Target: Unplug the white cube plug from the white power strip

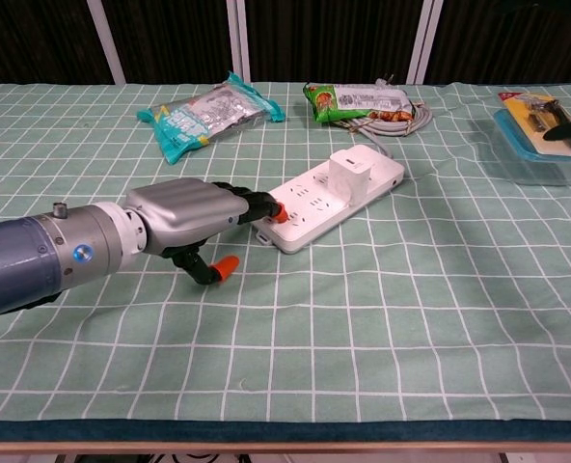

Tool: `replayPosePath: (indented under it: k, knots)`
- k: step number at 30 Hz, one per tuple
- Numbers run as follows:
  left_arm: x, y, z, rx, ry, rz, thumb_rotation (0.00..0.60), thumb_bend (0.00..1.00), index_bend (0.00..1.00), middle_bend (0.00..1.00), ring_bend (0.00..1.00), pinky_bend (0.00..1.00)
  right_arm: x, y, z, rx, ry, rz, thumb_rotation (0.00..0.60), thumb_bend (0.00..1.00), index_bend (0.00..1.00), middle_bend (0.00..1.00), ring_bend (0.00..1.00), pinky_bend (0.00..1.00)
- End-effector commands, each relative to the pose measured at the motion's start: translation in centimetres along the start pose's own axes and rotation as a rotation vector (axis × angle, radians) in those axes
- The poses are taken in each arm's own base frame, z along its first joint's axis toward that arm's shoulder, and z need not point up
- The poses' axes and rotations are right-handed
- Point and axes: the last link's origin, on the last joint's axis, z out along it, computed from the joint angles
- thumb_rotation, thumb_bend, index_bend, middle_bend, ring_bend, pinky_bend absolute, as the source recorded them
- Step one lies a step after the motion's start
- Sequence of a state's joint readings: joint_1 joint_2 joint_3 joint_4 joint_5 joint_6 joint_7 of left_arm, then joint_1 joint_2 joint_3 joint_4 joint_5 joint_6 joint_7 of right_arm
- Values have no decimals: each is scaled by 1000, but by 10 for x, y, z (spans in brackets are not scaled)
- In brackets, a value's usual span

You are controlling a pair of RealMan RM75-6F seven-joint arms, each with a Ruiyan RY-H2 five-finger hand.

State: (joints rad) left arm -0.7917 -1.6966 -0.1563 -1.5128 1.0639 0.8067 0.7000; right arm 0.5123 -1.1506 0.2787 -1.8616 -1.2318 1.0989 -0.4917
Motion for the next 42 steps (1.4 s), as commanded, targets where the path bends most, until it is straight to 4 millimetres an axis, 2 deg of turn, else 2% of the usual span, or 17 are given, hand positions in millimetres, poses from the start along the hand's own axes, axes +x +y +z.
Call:
replayPosePath:
  k: [1,10,16,18,27,42]
  knots:
    - [0,0,1,-2,1,1,600,515,107,43,0,76,-2,-12,13,25,-9,-12,600,212,0,0,0,0]
    - [-2,1,3,-9,-3,-4,600,515,108,44,0,82,-4,-37,39,93,-13,-39,600,211,0,0,0,0]
    - [-3,0,3,-11,-3,-4,600,516,109,45,0,82,-18,-53,55,163,-45,-95,600,211,0,0,0,6]
    - [-4,0,3,-11,-3,-5,600,515,109,45,0,82,-24,-57,61,186,-48,-125,600,211,1,0,0,35]
    - [-6,0,3,-8,-3,-16,600,515,109,45,0,82,-46,-70,83,252,-67,-186,600,211,108,83,82,138]
    - [-10,-2,4,-12,-9,-20,600,515,109,45,0,82,-76,-88,106,319,-97,-234,600,211,211,152,127,184]
